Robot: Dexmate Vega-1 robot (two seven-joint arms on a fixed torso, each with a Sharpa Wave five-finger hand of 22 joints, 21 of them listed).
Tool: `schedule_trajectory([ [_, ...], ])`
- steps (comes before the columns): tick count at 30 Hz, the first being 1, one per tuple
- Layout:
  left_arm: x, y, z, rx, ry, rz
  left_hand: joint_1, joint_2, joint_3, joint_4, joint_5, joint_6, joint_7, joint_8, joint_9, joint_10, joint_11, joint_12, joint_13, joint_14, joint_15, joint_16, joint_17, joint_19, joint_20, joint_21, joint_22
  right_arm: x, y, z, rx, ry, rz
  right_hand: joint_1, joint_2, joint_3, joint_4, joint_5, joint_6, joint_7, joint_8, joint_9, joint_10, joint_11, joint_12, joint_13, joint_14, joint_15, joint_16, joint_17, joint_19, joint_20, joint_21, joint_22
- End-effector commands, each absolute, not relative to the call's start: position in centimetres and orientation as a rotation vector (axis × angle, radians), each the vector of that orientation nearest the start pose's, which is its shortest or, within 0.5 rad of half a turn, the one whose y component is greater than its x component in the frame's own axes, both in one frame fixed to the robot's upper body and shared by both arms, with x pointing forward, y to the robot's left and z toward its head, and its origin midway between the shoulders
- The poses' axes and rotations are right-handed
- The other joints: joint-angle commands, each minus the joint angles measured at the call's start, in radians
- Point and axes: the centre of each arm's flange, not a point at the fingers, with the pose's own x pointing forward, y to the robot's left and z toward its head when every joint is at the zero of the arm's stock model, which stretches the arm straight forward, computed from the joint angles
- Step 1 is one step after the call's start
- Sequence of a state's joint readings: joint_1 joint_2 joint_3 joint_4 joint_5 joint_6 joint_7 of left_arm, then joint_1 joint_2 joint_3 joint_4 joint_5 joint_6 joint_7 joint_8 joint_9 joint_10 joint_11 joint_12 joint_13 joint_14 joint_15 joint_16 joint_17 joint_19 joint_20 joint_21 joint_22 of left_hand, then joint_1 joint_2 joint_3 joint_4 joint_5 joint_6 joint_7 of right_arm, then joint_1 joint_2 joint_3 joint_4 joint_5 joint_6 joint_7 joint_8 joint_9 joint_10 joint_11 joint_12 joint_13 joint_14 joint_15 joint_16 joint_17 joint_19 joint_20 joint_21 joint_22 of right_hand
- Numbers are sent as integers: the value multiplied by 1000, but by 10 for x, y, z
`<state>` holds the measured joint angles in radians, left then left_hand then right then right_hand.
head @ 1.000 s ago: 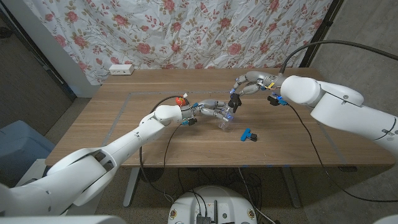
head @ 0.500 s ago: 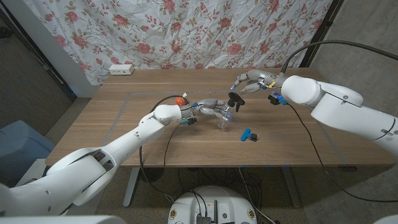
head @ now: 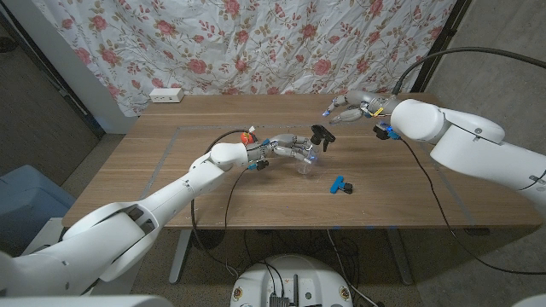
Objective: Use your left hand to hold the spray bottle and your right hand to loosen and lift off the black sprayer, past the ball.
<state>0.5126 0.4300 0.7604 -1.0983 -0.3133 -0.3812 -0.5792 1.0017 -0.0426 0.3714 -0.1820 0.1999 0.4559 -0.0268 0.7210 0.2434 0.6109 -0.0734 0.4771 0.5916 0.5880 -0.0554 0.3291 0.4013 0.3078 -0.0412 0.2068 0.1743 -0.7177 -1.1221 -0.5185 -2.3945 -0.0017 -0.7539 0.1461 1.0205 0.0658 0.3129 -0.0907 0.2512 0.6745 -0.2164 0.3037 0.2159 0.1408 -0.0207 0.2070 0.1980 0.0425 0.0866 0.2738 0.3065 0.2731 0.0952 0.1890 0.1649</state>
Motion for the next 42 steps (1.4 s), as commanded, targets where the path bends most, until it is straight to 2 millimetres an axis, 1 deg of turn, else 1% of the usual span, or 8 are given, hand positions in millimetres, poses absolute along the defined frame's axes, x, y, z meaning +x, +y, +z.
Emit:
schedule_trajectory([
  [1, 650, 104, -22, 652, -572, -943, 13, 137, 5, 12, 4, 27, -21, 111, 1, 70, -67, 6, 3, 11, -121, -1, 3, 7, -45, -1, 3, 467, -219, 102, -1241, -435, 119, -65, -9, -29, 17, -9, -13, 15, -14, 0, -2, 22, -3, 2, -1, 22, 3, 6, 0, 18, 3, 5],
  [5, 651, 104, -21, 654, -573, -945, 13, 137, 5, 11, 4, 28, -23, 111, 0, 72, -69, 6, 3, 11, -121, -1, 3, 7, -46, -1, 3, 465, -218, 102, -1247, -431, 136, -110, -18, -49, 26, -16, -26, 30, -27, -1, -8, 37, -5, 2, -5, 33, 1, 7, 0, 27, 3, 5],
  [7, 651, 104, -21, 653, -574, -946, 14, 137, 6, 11, 5, 28, -23, 112, 0, 72, -68, 6, 3, 12, -121, -1, 3, 7, -46, -1, 3, 464, -217, 102, -1248, -427, 146, -150, -30, -67, 34, -23, -45, 50, -40, -1, -11, 49, -5, 2, -4, 46, -1, 8, 4, 40, 3, 5],
  [13, 652, 103, -19, 656, -579, -945, 14, 138, 6, 11, 5, 30, -21, 113, -1, 73, -68, 6, 4, 13, -121, -2, 4, 7, -45, -1, 3, 462, -213, 101, -1275, -418, 173, -202, -41, -89, 44, -31, -62, 73, -55, -1, -23, 67, -8, 2, -12, 64, -7, 8, -5, 58, 0, 5],
  [15, 652, 103, -19, 656, -581, -943, 14, 138, 6, 11, 5, 30, -22, 113, -1, 73, -69, 6, 4, 13, -122, -1, 4, 7, -46, -1, 3, 461, -211, 102, -1282, -411, 180, -224, -43, -97, 49, -34, -80, 83, -65, -1, -31, 64, -10, 3, -19, 60, -10, 9, -15, 51, -3, 5],
  [19, 652, 104, -18, 656, -583, -938, 15, 137, 6, 10, 5, 30, -21, 113, -2, 74, -68, 6, 5, 14, -121, -2, 3, 8, -46, -1, 3, 460, -208, 101, -1296, -393, 203, -273, -49, -115, 61, -40, -100, 114, -78, 0, -46, 81, -11, 3, -30, 82, -17, 10, -26, 66, -4, 5],
  [32, 653, 103, -19, 652, -580, -934, 18, 137, 5, 9, 5, 33, -20, 116, -3, 78, -68, 7, 7, 16, -120, -2, 5, 8, -47, -1, 3, 459, -202, 99, -1353, -341, 265, -343, -63, -140, 71, -50, -171, 139, -108, 1, -94, 110, -20, 3, -57, 108, -32, 11, -47, 82, -6, 6],
  [42, 652, 102, -22, 647, -577, -933, 20, 135, 3, 8, 5, 36, -21, 118, -3, 81, -61, 7, 6, 17, -120, -2, 7, 9, -49, -1, 3, 461, -197, 95, -1389, -314, 284, -363, -66, -147, 70, -53, -196, 152, -113, 2, -117, 120, -22, 3, -68, 119, -38, 10, -55, 88, -5, 6],
])
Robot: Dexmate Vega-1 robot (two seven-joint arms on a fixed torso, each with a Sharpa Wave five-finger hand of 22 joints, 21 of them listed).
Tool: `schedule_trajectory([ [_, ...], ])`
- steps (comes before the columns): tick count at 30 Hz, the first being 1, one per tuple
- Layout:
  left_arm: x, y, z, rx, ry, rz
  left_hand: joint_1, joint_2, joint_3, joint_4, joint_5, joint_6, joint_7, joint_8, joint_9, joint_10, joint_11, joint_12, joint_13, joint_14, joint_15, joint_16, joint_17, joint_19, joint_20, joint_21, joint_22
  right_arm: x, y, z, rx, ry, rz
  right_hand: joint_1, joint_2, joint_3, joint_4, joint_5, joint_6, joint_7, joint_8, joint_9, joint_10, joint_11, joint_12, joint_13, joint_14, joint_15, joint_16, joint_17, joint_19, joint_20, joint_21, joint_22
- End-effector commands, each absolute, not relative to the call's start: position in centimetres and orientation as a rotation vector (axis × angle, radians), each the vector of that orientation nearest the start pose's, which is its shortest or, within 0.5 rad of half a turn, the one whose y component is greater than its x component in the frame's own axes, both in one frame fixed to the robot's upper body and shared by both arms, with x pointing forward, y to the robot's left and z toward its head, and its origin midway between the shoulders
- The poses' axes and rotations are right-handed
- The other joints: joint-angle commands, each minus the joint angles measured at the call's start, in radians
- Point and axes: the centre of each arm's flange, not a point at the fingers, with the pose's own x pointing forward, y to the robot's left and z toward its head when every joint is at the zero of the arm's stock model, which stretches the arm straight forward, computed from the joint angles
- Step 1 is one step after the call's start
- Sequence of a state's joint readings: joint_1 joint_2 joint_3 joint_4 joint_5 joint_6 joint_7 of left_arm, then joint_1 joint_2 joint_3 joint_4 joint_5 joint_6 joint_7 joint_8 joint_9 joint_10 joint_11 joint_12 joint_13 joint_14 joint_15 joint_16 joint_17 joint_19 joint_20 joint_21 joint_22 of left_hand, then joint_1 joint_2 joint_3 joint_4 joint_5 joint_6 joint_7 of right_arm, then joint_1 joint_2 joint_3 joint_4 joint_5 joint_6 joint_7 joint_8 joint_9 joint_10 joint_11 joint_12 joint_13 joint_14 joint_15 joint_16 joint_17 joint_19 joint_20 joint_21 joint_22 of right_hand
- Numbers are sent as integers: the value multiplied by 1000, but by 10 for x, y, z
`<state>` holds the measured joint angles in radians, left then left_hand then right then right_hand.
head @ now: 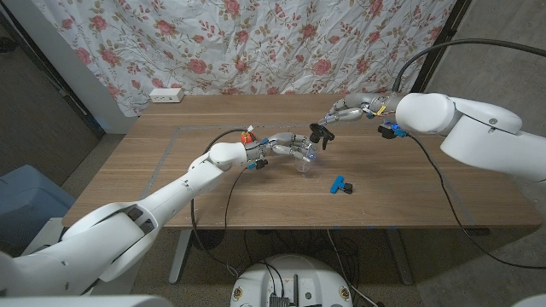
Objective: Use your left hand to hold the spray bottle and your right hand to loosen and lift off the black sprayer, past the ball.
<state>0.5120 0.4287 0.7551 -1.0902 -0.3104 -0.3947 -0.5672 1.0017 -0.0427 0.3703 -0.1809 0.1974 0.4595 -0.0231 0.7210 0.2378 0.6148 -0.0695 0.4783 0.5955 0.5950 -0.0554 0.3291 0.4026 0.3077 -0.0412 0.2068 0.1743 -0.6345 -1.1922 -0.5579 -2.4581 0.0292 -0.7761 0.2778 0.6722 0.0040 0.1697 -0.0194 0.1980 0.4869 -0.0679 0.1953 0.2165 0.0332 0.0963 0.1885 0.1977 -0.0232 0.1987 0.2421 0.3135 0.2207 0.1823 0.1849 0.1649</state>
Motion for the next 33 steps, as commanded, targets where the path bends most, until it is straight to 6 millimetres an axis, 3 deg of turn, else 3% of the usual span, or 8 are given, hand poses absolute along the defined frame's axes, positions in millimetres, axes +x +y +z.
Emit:
schedule_trajectory([
  [1, 652, 102, -22, 647, -577, -933, 20, 134, 4, 7, 8, 33, -24, 118, 2, 77, -70, 5, 2, 11, -120, -1, 6, 9, -49, -1, 3, 461, -196, 94, -1396, -309, 286, -16, -5, -4, -1, 0, -8, 6, -5, 1, -11, 2, -3, 4, -3, 6, -7, 3, -3, 1, -1, 5],
  [18, 650, 104, -24, 646, -570, -930, 23, 130, 2, 7, 8, 39, -25, 122, -1, 85, -66, 4, -2, 13, -122, -2, 7, 10, -51, -1, 3, 470, -192, 89, -1417, -282, 312, -16, -2, -1, -12, 0, -10, 7, 1, 2, -21, 6, 1, 4, -4, 7, -9, 2, -3, 0, 1, 5],
  [26, 651, 104, -23, 648, -567, -931, 21, 129, 1, 9, 8, 39, -28, 122, -2, 87, -66, 3, -2, 15, -123, -3, 7, 10, -52, -1, 3, 473, -194, 89, -1413, -275, 309, 41, 14, 29, -58, 12, -4, -4, 11, 3, -22, 3, 7, 3, 2, 2, -10, -3, 1, -4, 4, 5],
  [33, 651, 103, -23, 647, -568, -937, 17, 131, 1, 12, 9, 39, -30, 123, -3, 86, -70, 2, -3, 16, -126, -5, 6, 11, -51, -1, 3, 474, -196, 88, -1405, -276, 305, 117, 33, 68, -114, 20, -3, -20, 19, 5, -18, -8, 12, 3, 10, -10, -10, -9, 8, -16, 6, 4],
])
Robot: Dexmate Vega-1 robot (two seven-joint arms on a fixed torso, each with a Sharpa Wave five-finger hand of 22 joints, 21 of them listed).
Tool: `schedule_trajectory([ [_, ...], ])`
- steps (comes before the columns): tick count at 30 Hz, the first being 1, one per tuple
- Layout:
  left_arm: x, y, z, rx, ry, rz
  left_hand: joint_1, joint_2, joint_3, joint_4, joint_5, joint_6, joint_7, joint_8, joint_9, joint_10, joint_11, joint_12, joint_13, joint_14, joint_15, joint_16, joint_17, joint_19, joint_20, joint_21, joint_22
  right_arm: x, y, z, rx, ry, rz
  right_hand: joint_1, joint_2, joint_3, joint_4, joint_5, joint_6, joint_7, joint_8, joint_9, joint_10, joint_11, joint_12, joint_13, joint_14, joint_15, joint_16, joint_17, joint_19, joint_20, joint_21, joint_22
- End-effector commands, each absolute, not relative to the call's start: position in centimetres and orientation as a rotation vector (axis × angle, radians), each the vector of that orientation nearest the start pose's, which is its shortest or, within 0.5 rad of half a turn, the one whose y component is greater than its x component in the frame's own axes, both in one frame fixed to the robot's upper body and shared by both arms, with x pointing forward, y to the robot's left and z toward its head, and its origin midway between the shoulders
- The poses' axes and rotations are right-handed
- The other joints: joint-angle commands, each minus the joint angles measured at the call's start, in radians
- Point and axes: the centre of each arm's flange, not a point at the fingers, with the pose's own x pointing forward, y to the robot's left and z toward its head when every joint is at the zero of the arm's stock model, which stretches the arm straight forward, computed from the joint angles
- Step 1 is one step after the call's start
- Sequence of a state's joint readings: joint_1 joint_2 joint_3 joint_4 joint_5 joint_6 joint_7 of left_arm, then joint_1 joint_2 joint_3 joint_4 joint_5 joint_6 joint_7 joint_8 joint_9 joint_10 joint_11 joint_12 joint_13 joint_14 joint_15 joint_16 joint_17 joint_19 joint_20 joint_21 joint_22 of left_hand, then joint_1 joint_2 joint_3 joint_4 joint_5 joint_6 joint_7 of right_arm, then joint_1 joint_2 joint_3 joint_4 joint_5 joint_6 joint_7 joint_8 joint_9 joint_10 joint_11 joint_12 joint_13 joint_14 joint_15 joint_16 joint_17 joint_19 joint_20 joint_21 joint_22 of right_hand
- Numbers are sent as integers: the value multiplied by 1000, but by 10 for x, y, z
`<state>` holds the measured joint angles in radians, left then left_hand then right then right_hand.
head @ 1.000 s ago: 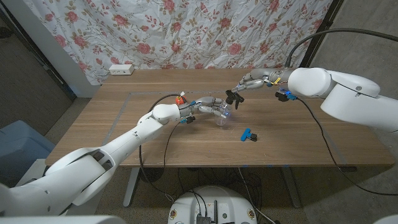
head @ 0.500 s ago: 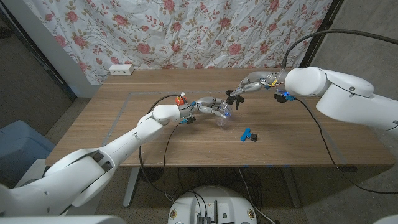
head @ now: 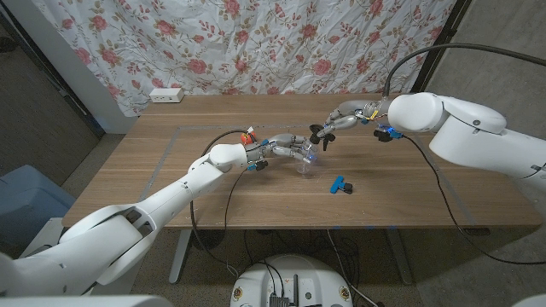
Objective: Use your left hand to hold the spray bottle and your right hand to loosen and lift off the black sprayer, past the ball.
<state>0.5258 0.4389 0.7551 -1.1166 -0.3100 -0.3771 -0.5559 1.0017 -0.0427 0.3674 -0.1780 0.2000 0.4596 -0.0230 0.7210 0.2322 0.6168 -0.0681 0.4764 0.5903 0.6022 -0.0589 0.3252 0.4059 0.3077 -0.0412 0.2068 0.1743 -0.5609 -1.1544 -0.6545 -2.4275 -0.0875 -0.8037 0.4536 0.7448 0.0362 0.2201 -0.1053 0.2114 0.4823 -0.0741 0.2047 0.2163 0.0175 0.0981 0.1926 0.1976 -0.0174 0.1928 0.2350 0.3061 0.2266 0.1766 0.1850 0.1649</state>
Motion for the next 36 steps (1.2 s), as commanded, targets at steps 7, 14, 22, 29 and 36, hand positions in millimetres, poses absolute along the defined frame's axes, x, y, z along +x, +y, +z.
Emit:
schedule_trajectory([
  [7, 651, 101, -24, 646, -568, -942, 16, 132, 3, 10, 6, 38, -30, 122, 2, 84, -72, 3, 3, 9, -122, -3, 3, 12, -51, -1, 3, 475, -198, 88, -1395, -280, 305, 97, 10, 42, -59, 5, 2, -28, 14, 8, 0, -20, 10, 3, 9, -17, -3, -5, 9, -24, 7, 4],
  [14, 650, 100, -25, 648, -568, -947, 15, 133, 3, 9, 7, 38, -27, 123, 1, 84, -67, 3, 3, 10, -119, -4, 3, 11, -50, -2, 3, 476, -198, 87, -1380, -295, 300, 147, 17, 65, -76, 5, 19, -48, 26, 13, 4, -30, 11, 3, 13, -28, -2, -8, 12, -33, 6, 4],
  [22, 649, 98, -25, 651, -566, -953, 18, 135, 4, 7, 7, 38, -24, 123, 0, 82, -63, 1, 3, 9, -117, -5, 5, 11, -49, -2, 3, 475, -199, 86, -1361, -321, 286, 224, 32, 99, -80, 8, 60, -81, 52, 23, 17, -52, 14, 3, 21, -48, 1, -10, 19, -54, 7, 4],
  [29, 648, 98, -26, 652, -564, -956, 20, 136, 5, 7, 7, 33, -23, 122, -1, 79, -66, -1, 5, 8, -115, -5, 6, 10, -48, -2, 3, 475, -200, 83, -1338, -342, 281, 266, 37, 115, -80, 11, 100, -110, 75, 32, 32, -70, 17, 2, 29, -64, 5, -11, 23, -65, 7, 3],
  [36, 645, 97, -27, 642, -565, -954, 20, 138, 5, 7, 7, 33, -22, 123, 0, 78, -64, -1, 6, 8, -114, -6, 7, 10, -48, -2, 3, 474, -201, 80, -1318, -349, 270, 306, 42, 128, -78, 14, 153, -138, 106, 44, 55, -91, 21, 2, 40, -82, 12, -10, 20, -75, 5, 3],
])
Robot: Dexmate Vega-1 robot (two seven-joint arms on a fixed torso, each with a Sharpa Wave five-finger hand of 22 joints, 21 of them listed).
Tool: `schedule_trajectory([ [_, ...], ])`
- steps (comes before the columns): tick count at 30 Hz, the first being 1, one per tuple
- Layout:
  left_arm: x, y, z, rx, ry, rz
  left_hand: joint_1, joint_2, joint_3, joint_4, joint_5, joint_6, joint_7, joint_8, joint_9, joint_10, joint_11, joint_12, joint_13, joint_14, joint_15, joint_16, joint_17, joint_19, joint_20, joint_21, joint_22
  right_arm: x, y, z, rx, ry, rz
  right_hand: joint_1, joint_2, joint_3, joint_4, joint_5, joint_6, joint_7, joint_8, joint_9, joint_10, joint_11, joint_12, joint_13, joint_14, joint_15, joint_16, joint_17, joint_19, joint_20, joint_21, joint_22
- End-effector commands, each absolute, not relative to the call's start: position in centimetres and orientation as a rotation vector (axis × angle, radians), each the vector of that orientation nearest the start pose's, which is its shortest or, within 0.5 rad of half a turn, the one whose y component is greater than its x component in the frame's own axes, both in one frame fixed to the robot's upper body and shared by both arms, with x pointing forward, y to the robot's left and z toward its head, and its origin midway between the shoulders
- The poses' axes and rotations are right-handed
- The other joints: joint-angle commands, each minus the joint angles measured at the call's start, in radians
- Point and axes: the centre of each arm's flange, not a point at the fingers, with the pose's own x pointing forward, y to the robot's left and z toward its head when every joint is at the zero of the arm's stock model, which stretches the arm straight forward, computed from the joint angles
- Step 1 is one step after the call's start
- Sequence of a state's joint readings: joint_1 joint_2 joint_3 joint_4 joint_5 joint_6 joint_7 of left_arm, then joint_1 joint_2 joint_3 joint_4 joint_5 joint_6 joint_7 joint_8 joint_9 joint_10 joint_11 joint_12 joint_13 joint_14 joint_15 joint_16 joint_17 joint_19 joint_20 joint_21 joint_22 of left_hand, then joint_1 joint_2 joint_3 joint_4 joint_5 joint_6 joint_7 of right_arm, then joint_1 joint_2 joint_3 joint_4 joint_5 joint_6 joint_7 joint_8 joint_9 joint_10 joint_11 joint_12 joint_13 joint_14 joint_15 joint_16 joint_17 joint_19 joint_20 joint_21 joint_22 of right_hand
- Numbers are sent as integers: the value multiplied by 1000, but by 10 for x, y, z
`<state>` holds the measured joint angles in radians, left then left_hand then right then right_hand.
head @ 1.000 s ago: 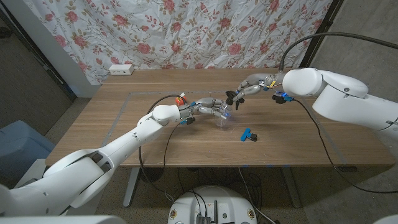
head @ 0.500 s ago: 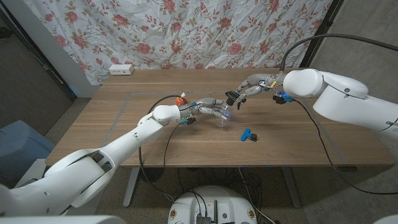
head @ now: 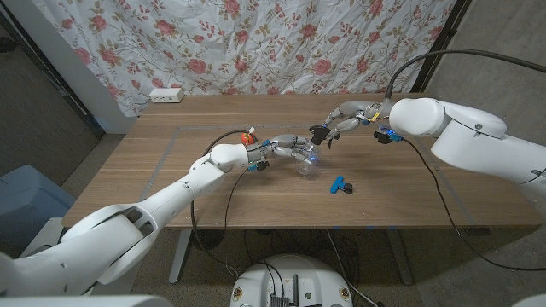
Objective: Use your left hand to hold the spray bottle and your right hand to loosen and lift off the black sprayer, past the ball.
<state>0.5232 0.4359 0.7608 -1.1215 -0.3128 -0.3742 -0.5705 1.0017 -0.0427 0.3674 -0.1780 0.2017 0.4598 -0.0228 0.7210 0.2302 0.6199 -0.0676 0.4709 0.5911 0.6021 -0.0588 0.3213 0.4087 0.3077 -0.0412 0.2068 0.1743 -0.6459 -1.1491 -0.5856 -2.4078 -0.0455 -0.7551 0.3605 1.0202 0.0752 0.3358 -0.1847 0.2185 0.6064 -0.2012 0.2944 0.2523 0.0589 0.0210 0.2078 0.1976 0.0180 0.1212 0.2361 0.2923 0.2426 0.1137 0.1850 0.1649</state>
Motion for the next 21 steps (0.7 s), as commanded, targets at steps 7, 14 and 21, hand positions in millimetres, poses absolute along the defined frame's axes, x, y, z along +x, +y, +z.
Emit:
schedule_trajectory([
  [7, 643, 96, -29, 641, -567, -954, 18, 140, 6, 9, 5, 31, -21, 123, 3, 73, -66, 4, 7, 8, -113, -5, 3, 9, -46, -3, 3, 472, -201, 78, -1304, -376, 250, 80, 8, 27, 1, 12, 89, -18, 52, 21, 39, -33, 9, 2, 15, -22, 18, 6, 8, -23, 5, 3],
  [14, 642, 99, -29, 644, -564, -948, 16, 142, 6, 10, 5, 27, -22, 123, 4, 71, -71, 3, 8, 8, -113, -6, 3, 9, -46, -3, 3, 471, -202, 77, -1276, -410, 229, 120, 10, 35, 1, 17, 147, -19, 85, 34, 70, -49, 13, 1, 26, -38, 26, 9, 17, -35, 8, 3],
  [21, 643, 100, -29, 641, -563, -945, 12, 147, 8, 13, 5, 22, -22, 124, 7, 68, -72, 2, 9, 5, -113, -10, 2, 8, -42, -3, 4, 471, -201, 78, -1264, -438, 203, 157, 9, 38, 4, 22, 226, -19, 131, 50, 104, -74, 17, 1, 47, -62, 40, 14, 31, -47, 10, 3],
])
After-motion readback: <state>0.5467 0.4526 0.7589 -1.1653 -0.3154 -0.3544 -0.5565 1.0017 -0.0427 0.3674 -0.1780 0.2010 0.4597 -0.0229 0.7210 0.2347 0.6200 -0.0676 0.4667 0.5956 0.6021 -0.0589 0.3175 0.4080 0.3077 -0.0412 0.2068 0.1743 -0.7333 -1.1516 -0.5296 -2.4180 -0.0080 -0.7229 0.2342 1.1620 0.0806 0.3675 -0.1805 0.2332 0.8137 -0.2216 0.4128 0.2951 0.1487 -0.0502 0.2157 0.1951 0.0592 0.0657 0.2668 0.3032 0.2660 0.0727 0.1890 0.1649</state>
